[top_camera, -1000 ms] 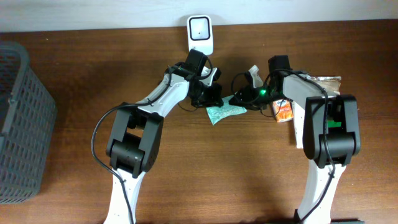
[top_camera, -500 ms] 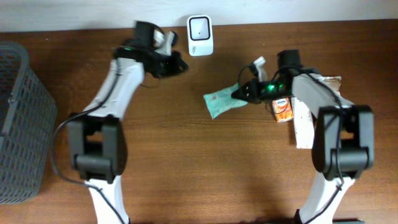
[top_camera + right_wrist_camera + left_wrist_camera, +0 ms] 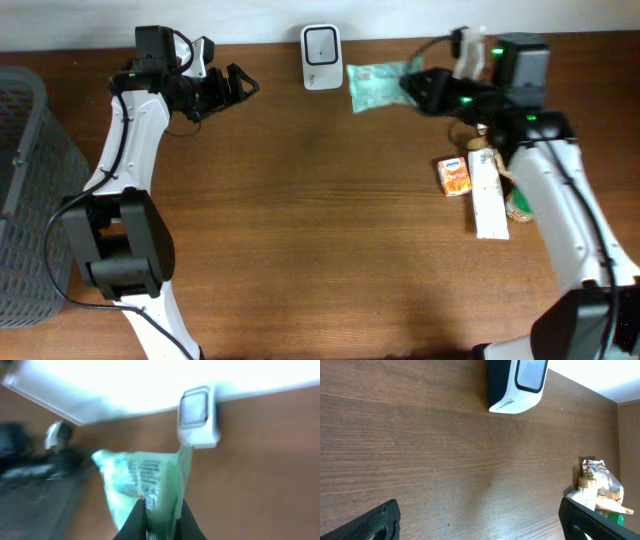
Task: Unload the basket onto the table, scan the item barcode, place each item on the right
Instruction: 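Lift the wipes pack with the right gripper and hold it over the scanner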
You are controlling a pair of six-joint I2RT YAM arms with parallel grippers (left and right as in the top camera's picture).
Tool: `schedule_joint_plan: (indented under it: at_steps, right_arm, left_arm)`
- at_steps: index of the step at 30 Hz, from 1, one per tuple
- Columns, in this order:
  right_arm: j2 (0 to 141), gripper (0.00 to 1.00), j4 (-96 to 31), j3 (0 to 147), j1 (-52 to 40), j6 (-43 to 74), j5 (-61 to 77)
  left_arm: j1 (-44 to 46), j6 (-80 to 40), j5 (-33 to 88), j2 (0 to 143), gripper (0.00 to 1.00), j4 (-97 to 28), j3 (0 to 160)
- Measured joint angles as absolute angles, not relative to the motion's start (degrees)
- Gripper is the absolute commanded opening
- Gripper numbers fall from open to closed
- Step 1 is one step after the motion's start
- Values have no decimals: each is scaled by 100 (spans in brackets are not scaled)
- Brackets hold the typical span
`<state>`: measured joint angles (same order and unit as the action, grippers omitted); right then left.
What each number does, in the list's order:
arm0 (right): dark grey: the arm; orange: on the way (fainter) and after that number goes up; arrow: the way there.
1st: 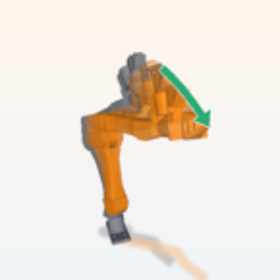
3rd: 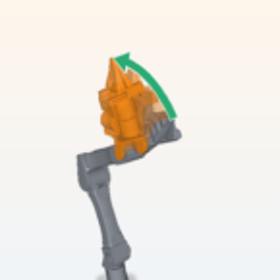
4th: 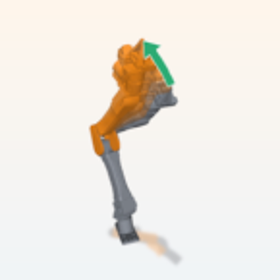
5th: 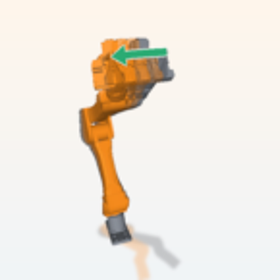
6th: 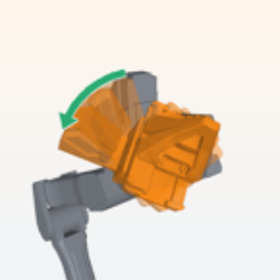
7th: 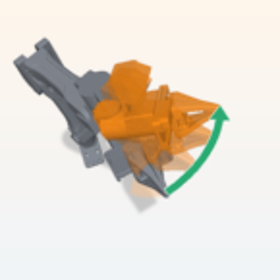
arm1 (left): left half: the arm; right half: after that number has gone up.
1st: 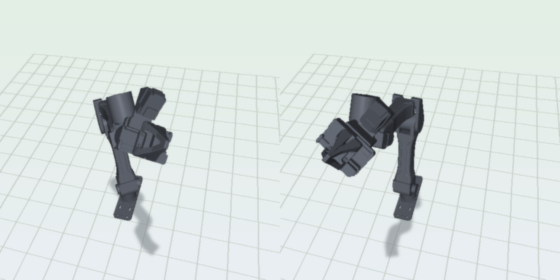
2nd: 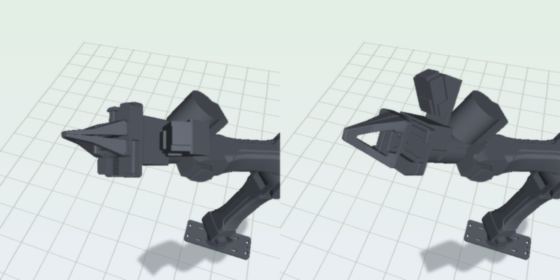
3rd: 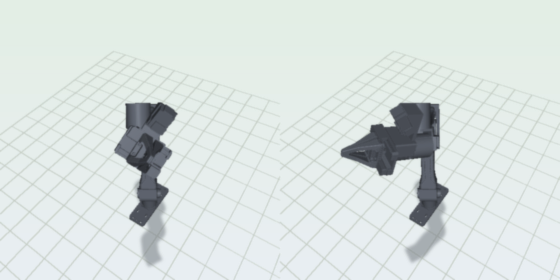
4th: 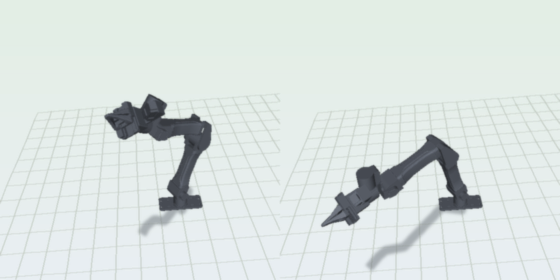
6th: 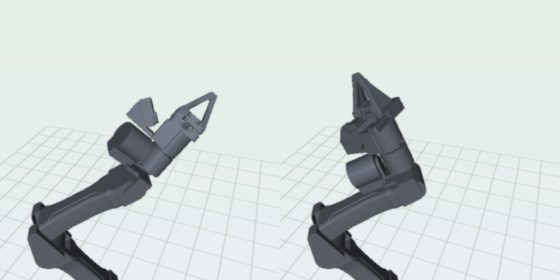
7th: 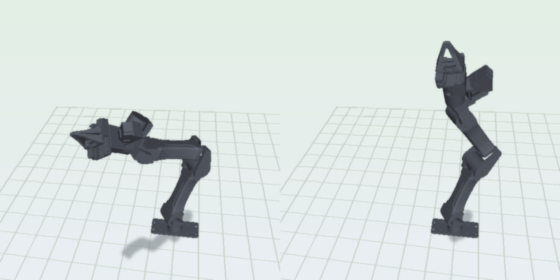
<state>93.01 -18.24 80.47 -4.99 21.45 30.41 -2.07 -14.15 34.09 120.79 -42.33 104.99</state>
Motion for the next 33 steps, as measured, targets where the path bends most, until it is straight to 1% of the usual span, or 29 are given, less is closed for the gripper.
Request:
schedule_joint_plan:
  at_steps: [3,5,6,7,8,10,12,14,16,19,21,27,31,33]
  right_arm:
    - [9607,4,-222,8051,-1627,1105,497]
    - [10053,4,1096,8047,-2139,-30,-626]
    - [10372,4,1935,8066,-2279,-871,-1048]
    - [10774,4,2770,8047,-2355,-1828,-1313]
    - [11078,4,3433,8071,-2362,-2335,-1428]
    - [11806,4,4554,8064,-2362,-3830,-1616]
    - [12449,4,5120,8058,-2362,-5013,-1529]
    - [12816,4,5231,8178,-2362,-5555,-1404]
    - [13135,4,5188,8527,-2333,-5802,-1345]
    - [13327,4,4558,9185,-2303,-5920,-1170]
    - [13432,4,4475,9441,-2290,-6143,-1037]
    - [13780,4,4200,9526,-2235,-7225,-823]
    - [13788,4,4158,9526,-2150,-7356,-816]
    - [13788,4,3918,9535,-2150,-7371,-775]
  left_arm:
    - [-207,-1415,3409,12079,99,-4228,10499]
    - [-207,-1413,3413,12079,99,-4235,10499]
    - [-207,-1415,3402,12079,99,-4224,10499]
    - [-207,-1413,3404,12079,99,-4224,10499]
    - [-207,-1413,3404,12079,99,-4235,10499]
    - [-207,-1413,3409,12079,99,-4239,10499]
    - [-207,-1413,3409,12079,100,-4248,10499]
    - [-207,-1413,3406,12079,99,-4237,10499]
    - [-207,-1413,3406,12079,99,-4237,10499]
    - [-207,-1413,3409,12079,99,-4244,10499]
    - [-207,-1413,3409,12079,99,-4244,10499]
    - [-207,-1413,3409,12079,99,-4244,10499]
    - [-207,-1415,3409,12079,99,-4244,10499]
    - [-207,-1413,3409,12079,99,-4244,10499]
